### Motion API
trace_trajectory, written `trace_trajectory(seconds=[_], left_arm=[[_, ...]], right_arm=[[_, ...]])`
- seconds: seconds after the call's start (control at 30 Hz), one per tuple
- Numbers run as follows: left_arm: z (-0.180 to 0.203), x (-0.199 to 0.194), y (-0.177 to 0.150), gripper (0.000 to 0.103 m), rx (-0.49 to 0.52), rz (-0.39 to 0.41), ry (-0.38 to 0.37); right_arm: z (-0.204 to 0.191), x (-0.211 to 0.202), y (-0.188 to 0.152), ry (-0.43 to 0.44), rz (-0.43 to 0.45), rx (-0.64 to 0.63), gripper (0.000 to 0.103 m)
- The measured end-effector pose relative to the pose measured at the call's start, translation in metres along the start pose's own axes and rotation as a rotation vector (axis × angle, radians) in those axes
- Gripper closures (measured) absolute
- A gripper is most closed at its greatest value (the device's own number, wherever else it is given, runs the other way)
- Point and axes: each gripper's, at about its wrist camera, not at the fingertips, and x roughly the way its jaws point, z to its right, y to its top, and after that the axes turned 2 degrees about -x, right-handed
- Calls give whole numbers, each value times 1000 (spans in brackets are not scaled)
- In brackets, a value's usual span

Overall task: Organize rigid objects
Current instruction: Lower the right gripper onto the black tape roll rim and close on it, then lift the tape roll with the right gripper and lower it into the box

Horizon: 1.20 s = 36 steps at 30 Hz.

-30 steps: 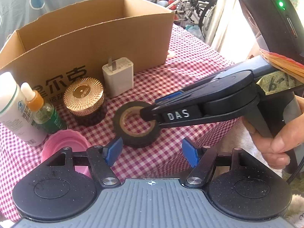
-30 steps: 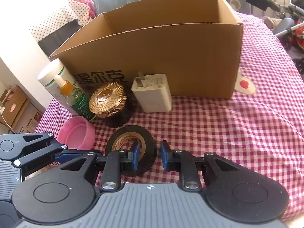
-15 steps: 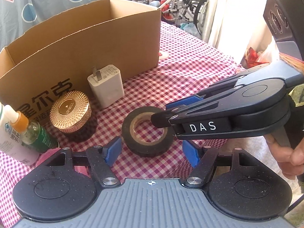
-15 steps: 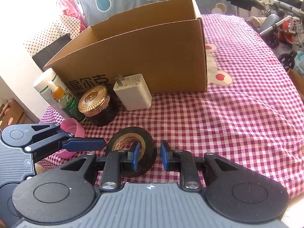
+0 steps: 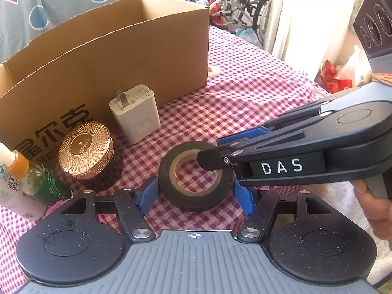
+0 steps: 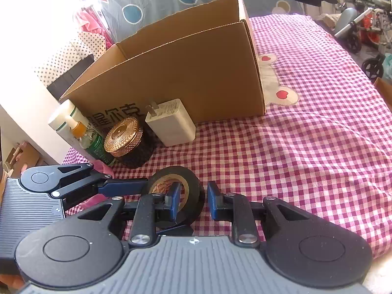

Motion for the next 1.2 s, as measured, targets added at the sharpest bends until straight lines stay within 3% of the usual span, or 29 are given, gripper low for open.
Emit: trace_trajectory(seconds=[0.33,0.7,1.0,1.2], left_arm=[[1,0,1,39,-7,15,6],[5,-24,2,39,3,86,9],[9,-74,7,39,8,226,19],[-5,-116,21,39,6,347,80]], right_arm=[[-1,0,1,5,-2,6,76],[-13,-22,1,-13,45,-5,76],[-47,-69,13,-51,159,-69,76],[-84,-95,46,-35,257,-194,76]])
